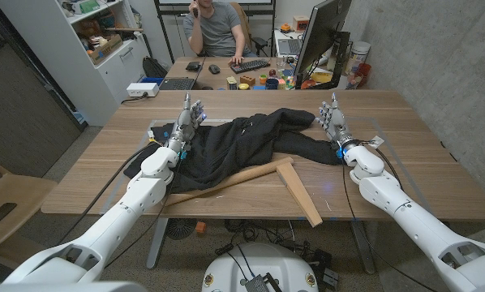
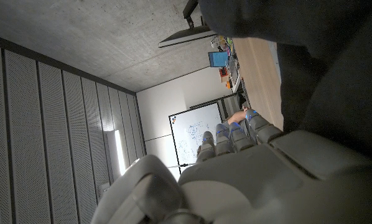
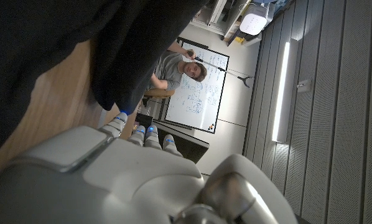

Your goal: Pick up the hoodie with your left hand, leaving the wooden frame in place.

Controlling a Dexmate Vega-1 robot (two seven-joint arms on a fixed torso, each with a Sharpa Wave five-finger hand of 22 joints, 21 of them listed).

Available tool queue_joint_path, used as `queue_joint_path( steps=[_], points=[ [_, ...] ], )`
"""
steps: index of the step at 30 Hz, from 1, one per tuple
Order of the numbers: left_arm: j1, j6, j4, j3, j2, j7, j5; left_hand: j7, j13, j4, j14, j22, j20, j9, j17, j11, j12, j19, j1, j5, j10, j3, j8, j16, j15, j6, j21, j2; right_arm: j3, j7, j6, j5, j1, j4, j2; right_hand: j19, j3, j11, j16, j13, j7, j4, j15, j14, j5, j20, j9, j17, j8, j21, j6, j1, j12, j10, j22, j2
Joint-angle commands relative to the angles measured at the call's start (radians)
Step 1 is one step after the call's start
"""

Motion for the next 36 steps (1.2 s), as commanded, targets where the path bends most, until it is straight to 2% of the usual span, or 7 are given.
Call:
queue_joint_path(
  steps=[1, 5, 9, 15, 31, 34, 36],
  points=[
    [0.036, 0.080, -0.023, -0.185, -0.150, -0.102, 0.196, -0.009, 0.001, 0.000, -0.012, 0.004, 0.011, 0.005, 0.002, 0.000, 0.006, -0.002, 0.011, 0.005, 0.008, -0.008, 0.007, 0.006, 0.000, -0.002, 0.003, 0.001, -0.007, 0.002, -0.006, 0.013, -0.002, 0.000, -0.007, -0.006, 0.000, 0.002, 0.004, 0.003, 0.002, 0.008, 0.002, -0.059, 0.005, -0.003, 0.005, 0.004, 0.004, 0.004, -0.007, -0.001, 0.002, -0.012, 0.003, 0.008],
    [0.037, 0.121, -0.037, -0.256, -0.218, -0.205, 0.162, -0.008, 0.001, 0.000, -0.012, 0.004, 0.011, 0.005, 0.002, 0.002, 0.005, -0.002, 0.012, 0.004, 0.006, -0.008, 0.007, 0.005, 0.000, -0.002, 0.003, 0.002, -0.009, 0.003, -0.003, 0.011, 0.000, 0.003, -0.011, -0.007, -0.001, 0.003, 0.004, 0.003, 0.002, 0.008, 0.002, -0.059, 0.005, -0.003, 0.005, 0.004, 0.004, 0.004, -0.006, 0.000, 0.002, -0.012, 0.003, 0.009],
    [0.055, 0.154, -0.129, -0.276, -0.222, -0.181, 0.279, -0.009, 0.001, 0.000, -0.014, 0.004, 0.012, 0.005, 0.002, 0.002, 0.005, -0.001, 0.013, 0.004, 0.006, -0.008, 0.007, 0.005, 0.003, -0.001, 0.004, 0.002, -0.009, -0.002, -0.006, 0.012, 0.000, 0.003, -0.015, -0.006, -0.002, 0.002, 0.003, 0.003, 0.003, 0.007, 0.001, -0.059, 0.005, -0.003, 0.005, 0.004, 0.005, 0.004, -0.004, 0.000, 0.002, -0.011, 0.003, 0.009],
    [0.071, 0.218, -0.265, -0.251, -0.141, -0.138, 0.562, -0.006, 0.002, -0.004, -0.031, 0.004, 0.017, 0.005, 0.002, 0.004, -0.002, -0.007, 0.021, 0.001, -0.012, -0.006, 0.004, -0.002, 0.012, -0.012, 0.002, 0.001, -0.007, -0.004, 0.000, 0.012, -0.002, 0.005, -0.018, -0.006, -0.002, 0.003, 0.003, 0.003, 0.002, 0.007, 0.002, -0.060, 0.005, -0.003, 0.005, 0.003, 0.005, 0.004, -0.003, 0.000, 0.002, -0.012, 0.003, 0.010],
    [0.071, 0.427, -0.484, -0.174, 0.008, -0.253, 0.953, 0.008, 0.003, -0.026, -0.086, 0.004, 0.041, 0.006, 0.003, 0.018, -0.015, -0.049, 0.053, -0.007, -0.079, -0.015, -0.005, -0.015, 0.034, -0.066, -0.008, -0.030, -0.008, -0.001, -0.005, 0.017, 0.008, 0.026, -0.013, -0.006, -0.005, 0.002, 0.002, 0.003, 0.003, 0.007, 0.002, -0.060, 0.006, -0.004, 0.005, 0.003, 0.004, 0.003, -0.002, 0.001, 0.001, -0.011, 0.003, 0.012],
    [0.074, 0.403, -0.485, -0.172, 0.021, -0.266, 0.976, -0.041, 0.003, -0.036, -0.092, 0.005, 0.051, 0.006, 0.004, 0.017, -0.010, -0.059, 0.061, -0.010, -0.085, -0.029, 0.003, -0.012, 0.037, -0.057, -0.006, -0.057, -0.009, 0.001, -0.003, 0.014, 0.013, 0.032, -0.009, -0.006, -0.005, 0.002, 0.002, 0.003, 0.003, 0.007, 0.003, -0.061, 0.006, -0.004, 0.005, 0.003, 0.004, 0.002, -0.002, 0.001, 0.000, -0.012, 0.003, 0.012],
    [0.078, 0.395, -0.478, -0.180, 0.015, -0.279, 0.968, -0.052, 0.004, -0.037, -0.093, 0.005, 0.063, 0.006, 0.005, 0.018, -0.008, -0.062, 0.058, -0.010, -0.086, -0.037, 0.007, -0.010, 0.038, -0.047, -0.005, -0.071, -0.010, 0.002, -0.003, 0.013, 0.016, 0.035, -0.007, -0.006, -0.006, 0.002, 0.002, 0.003, 0.003, 0.007, 0.003, -0.061, 0.006, -0.003, 0.005, 0.003, 0.004, 0.002, -0.002, 0.002, 0.000, -0.012, 0.003, 0.012]
  ],
)
